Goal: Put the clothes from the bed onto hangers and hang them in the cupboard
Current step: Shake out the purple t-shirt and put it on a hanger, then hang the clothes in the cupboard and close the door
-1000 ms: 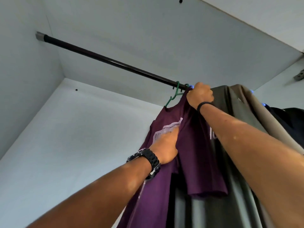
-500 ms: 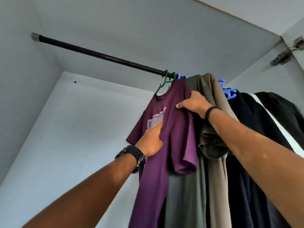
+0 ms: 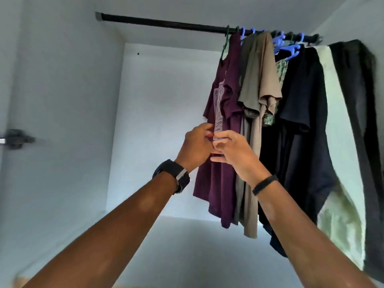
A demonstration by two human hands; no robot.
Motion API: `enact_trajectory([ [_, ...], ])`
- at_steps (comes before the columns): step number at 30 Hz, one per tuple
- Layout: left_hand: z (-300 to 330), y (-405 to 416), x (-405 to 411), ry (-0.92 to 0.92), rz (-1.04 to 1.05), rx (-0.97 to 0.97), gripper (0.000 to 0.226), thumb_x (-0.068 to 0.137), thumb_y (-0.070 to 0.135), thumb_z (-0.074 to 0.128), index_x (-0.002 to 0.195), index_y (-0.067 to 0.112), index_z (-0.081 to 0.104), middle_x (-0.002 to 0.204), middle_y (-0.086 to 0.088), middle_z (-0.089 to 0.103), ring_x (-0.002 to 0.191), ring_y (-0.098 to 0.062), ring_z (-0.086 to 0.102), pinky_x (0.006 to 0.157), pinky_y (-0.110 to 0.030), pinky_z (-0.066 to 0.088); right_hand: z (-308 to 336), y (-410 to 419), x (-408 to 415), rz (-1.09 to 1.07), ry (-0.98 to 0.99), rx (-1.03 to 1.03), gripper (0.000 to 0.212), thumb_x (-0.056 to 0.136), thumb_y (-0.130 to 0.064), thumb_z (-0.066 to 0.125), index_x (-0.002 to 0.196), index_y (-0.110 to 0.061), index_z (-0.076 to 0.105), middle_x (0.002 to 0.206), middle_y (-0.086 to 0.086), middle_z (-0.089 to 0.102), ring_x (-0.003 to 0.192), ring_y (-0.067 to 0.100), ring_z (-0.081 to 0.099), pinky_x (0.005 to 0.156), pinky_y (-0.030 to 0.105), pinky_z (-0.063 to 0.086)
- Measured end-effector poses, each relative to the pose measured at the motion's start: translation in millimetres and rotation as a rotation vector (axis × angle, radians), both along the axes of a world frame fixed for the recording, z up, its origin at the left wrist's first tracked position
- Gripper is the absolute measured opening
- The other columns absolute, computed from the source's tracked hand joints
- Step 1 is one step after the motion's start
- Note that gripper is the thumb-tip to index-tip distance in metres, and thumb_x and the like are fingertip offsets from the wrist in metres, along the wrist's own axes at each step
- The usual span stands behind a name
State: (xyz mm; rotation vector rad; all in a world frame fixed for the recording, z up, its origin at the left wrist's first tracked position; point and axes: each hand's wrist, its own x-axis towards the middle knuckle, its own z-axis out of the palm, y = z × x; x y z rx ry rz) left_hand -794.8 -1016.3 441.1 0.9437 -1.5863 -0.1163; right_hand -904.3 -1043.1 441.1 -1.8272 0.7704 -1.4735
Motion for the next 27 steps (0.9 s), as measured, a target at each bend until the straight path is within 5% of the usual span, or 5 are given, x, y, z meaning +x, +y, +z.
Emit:
enact_trajectory([
  [3,-55,53,24,0.074,0.062,0.072,0.043,0.092,-0.009,0.040,0.129,0.010,0.050,0.118,-0.014,0.059,0.100,-0.030,0.064,0.089,-0.044,0.054,-56,48,21,0.058,-0.017,0.034,0.023,0.091,0.007,0.047,0.109,-0.004,0.058,0.095,0.013,0.062,0.083,0.024,0.067,0.071,0.037,0.060],
  [12,-236,282,116,0.408,0.324,0.282,0.047,0.088,-0.017,0.039,0.118,0.017,0.053,0.114,-0.008,0.061,0.105,-0.029,0.063,0.092,-0.040,0.052,-215,231,133,0.355,0.196,0.186,0.027,0.086,0.005,0.054,0.095,-0.019,0.063,0.083,-0.002,0.065,0.079,0.023,0.070,0.071,0.034,0.059],
  [21,-384,644,207,0.743,0.802,0.620,0.050,0.087,-0.013,0.046,0.126,0.018,0.043,0.114,-0.014,0.060,0.090,-0.025,0.067,0.082,-0.043,0.056,-357,536,270,1.024,0.726,0.412,0.025,0.088,0.006,0.049,0.103,-0.007,0.063,0.086,0.005,0.066,0.079,0.024,0.070,0.071,0.029,0.059],
  [27,-452,876,220,0.956,1.121,0.734,0.042,0.078,-0.012,0.052,0.108,0.017,0.051,0.102,-0.008,0.063,0.094,-0.034,0.063,0.077,-0.047,0.054,-424,758,332,1.433,1.029,0.403,0.030,0.089,0.014,0.040,0.098,-0.008,0.059,0.083,0.008,0.063,0.070,0.018,0.066,0.068,0.032,0.059],
])
